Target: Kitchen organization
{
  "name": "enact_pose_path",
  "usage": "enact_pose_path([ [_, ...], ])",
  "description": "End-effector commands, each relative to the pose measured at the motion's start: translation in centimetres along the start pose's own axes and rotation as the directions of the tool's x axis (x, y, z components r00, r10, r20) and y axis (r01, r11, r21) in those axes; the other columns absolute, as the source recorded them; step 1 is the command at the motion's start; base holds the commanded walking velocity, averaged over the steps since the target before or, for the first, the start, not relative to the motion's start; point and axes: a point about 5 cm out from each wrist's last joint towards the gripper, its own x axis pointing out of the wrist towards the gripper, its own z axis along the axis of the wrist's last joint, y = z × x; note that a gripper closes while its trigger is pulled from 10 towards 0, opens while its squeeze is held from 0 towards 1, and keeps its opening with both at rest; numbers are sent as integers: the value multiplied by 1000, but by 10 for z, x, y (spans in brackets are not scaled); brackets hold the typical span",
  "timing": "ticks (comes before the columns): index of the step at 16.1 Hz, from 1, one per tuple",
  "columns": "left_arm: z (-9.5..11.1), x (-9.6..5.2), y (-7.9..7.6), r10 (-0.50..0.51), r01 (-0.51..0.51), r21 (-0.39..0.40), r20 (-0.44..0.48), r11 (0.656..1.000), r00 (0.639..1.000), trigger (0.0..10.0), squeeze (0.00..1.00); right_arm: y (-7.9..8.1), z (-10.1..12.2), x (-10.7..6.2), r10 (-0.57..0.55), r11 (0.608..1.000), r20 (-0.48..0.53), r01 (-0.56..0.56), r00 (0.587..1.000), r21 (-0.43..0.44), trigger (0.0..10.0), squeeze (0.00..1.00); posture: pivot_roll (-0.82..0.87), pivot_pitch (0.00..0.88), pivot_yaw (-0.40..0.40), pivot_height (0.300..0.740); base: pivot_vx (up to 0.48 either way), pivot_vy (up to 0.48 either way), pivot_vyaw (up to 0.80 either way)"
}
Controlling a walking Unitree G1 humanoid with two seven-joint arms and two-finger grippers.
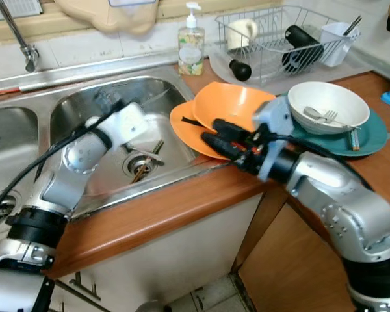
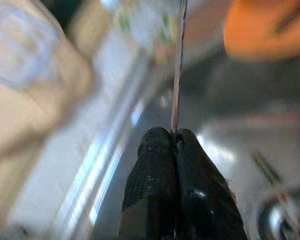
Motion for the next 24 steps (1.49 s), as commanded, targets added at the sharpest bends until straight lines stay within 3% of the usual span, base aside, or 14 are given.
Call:
enact_pose_path([
  [1, -12, 2, 0, -30, 32, 19, -80, 999, 996, 392, 0, 6, -1, 2, 4, 1000, -4, -4, 1000, -25, 10000, 0, -62, 0, 22, 740, 0, 0, 0],
  [2, -18, 2, -4, -57, 61, 24, -118, 998, 991, 1373, 0, 8, -3, 4, 4, 999, -14, -4, 1000, -32, 10000, 0, -63, 0, 18, 740, 0, 0, 0],
  [3, -27, 4, -9, -89, 90, -2, -174, 996, 981, 3137, 0, 12, -7, 6, 5, 999, -28, -6, 1000, -43, 10000, 0, -62, 0, 18, 740, 0, 0, 0],
  [4, -32, 7, -13, -104, 92, -63, -211, 994, 972, 7608, 0, 15, -12, 8, 3, 998, -44, -6, 999, -55, 10000, 0, -60, 0, 17, 740, 0, 0, 0],
  [5, -35, 8, -15, -116, 99, -83, -232, 992, 966, 10000, 0, 17, -14, 9, -1, 998, -56, -2, 998, -59, 10000, 0, -61, 0, 16, 740, 0, 0, 0],
  [10, -48, 10, -40, -283, 261, -111, -324, 959, 902, 10000, 0, 20, -31, 13, -43, 997, -156, 34, 987, -62, 10000, 0, -59, 0, 14, 740, 0, 0, 0],
  [13, -52, 9, -47, -329, 287, -171, -327, 943, 886, 10000, 0, 19, -34, 14, -66, 997, -168, 58, 984, -54, 10000, 0, -66, 0, 23, 740, 0, 0, 0],
  [14, -52, 8, -48, -333, 283, -193, -323, 940, 886, 10000, 431, 19, -34, 14, -70, 997, -168, 61, 983, -55, 10000, 0, -66, 0, 23, 740, 0, 0, 0],
  [15, -53, 7, -50, -339, 286, -203, -321, 937, 884, 10000, 1000, 19, -34, 14, -74, 996, -168, 66, 983, -53, 10000, 0, -67, 0, 22, 740, 0, 0, 0],
  [19, -54, 4, -53, -342, 282, -222, -314, 933, 886, 10000, 1000, 17, -30, 14, -93, 996, -146, 94, 985, -2, 10000, 0, -68, 0, 21, 740, 0, 0, 0],
  [22, -53, 0, -49, -300, 236, -241, -282, 942, 911, 10000, 1000, 13, -25, 11, -108, 993, -120, 112, 987, 24, 10000, 0, -68, 0, 21, 740, 0, 0, 0],
  [23, -50, 0, -45, -266, 209, -220, -272, 953, 925, 10000, 1000, 11, -17, 10, -111, 990, -80, 117, 991, 77, 10000, 0, -69, 0, 21, 740, 0, 0, 0],
  [24, -46, 0, -40, -231, 176, -230, -242, 957, 942, 10000, 910, 9, -9, 9, -119, 987, -45, 123, 992, 103, 10000, 0, -69, 0, 21, 740, 0, 0, 0],
])
